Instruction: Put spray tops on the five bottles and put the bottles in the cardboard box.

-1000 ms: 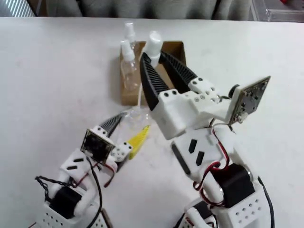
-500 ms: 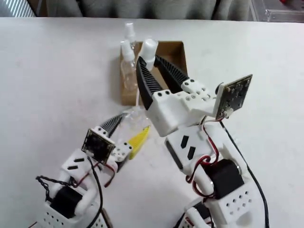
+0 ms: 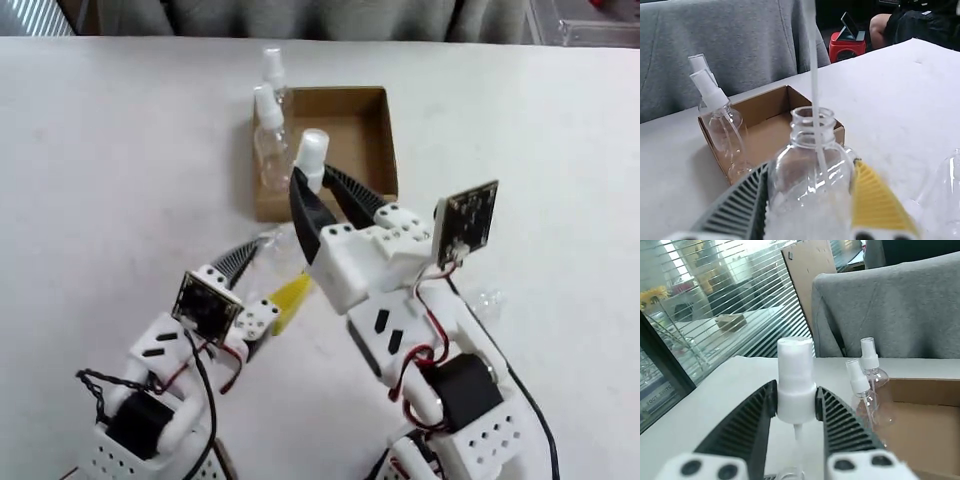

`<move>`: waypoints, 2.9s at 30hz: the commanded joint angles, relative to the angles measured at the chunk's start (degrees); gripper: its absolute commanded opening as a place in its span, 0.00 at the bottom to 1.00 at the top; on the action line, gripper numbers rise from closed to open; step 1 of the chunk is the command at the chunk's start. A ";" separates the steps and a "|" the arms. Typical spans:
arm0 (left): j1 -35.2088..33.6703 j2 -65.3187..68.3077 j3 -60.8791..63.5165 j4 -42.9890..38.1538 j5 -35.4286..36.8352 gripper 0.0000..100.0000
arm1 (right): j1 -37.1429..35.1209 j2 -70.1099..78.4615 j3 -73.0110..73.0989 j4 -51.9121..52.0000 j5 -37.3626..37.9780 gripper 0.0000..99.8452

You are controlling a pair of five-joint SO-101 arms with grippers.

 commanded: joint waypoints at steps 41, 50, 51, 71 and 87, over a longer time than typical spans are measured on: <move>0.40 -1.01 4.31 -8.79 -0.35 0.02 | -9.80 -6.90 3.08 11.12 6.15 0.15; 0.40 -1.01 5.19 -8.53 -0.35 0.02 | -9.80 -6.46 -3.43 16.13 6.77 0.15; 0.48 -1.01 5.71 -8.53 -0.35 0.02 | -9.80 -6.37 -3.34 15.87 8.18 0.15; -3.30 -0.92 9.41 -11.96 -0.18 0.02 | 11.38 -23.08 0.09 31.43 13.36 0.15; -9.80 -0.66 0.53 -12.22 11.25 0.02 | 10.33 -25.10 29.54 10.42 23.12 0.02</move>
